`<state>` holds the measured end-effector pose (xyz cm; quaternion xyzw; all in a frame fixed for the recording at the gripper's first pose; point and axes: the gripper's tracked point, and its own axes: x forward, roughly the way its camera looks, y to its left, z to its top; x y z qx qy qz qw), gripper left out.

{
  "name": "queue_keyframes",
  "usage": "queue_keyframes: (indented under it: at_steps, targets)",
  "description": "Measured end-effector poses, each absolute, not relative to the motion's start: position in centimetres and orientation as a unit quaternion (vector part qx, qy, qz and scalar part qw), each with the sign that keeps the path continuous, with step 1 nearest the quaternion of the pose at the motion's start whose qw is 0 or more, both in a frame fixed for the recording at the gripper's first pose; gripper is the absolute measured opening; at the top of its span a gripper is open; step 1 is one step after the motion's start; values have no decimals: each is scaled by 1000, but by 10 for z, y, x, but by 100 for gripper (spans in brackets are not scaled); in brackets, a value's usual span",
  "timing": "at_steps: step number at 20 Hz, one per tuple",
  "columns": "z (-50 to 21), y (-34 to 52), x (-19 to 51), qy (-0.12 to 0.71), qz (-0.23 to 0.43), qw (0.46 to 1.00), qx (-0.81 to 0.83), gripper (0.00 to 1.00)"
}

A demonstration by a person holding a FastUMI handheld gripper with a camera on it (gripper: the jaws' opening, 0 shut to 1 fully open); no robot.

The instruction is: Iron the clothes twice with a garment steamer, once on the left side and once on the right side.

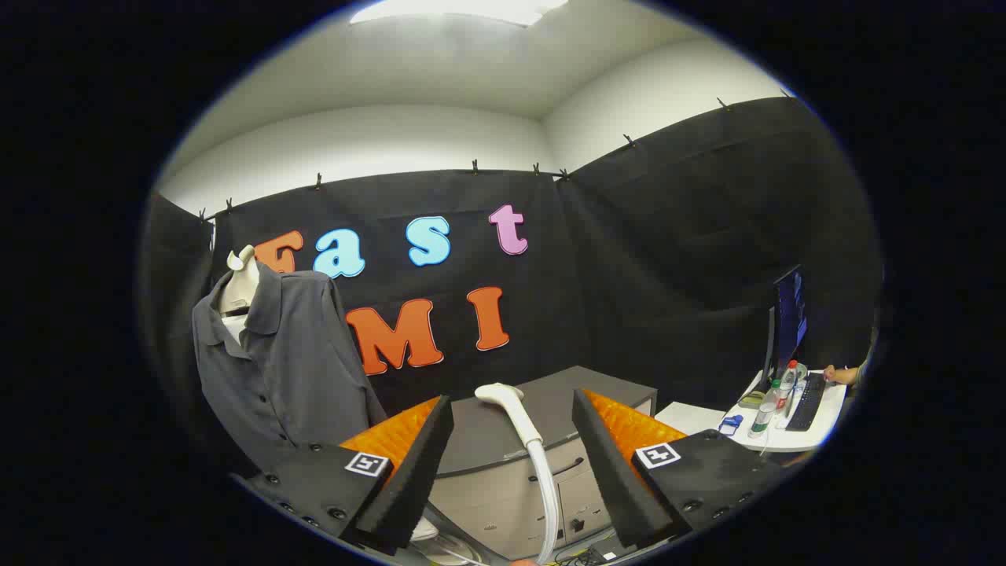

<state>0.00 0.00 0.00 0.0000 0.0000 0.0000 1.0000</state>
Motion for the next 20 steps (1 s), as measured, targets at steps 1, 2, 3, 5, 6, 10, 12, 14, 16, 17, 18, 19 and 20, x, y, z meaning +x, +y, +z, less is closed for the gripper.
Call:
queue_keyframes:
  at_steps: [1,2,3,5,6,10,12,14,16,17,18,19,20]
  targets:
    - [-1,1,0,0,0,1000,0,98]
    - [-1,2,1,1,0,1000,0,98]
    - [-2,3,2,2,0,1000,0,98]
    - [-4,4,2,4,1,1000,-2,98]
    - [-3,6,3,4,2,1000,-2,98]
    - [-3,4,6,4,0,1000,-3,98]
    - [-4,6,10,7,2,1000,-3,98]
    - [-6,4,13,12,1,1000,-4,98]
    - [-7,3,16,13,-1,1000,-4,98]
    - [-9,4,16,15,-1,1000,-4,98]
    - [-9,3,17,17,0,1000,-4,98]
    - [-10,4,19,18,0,1000,-5,98]
    - [-11,2,20,19,0,1000,-6,98]
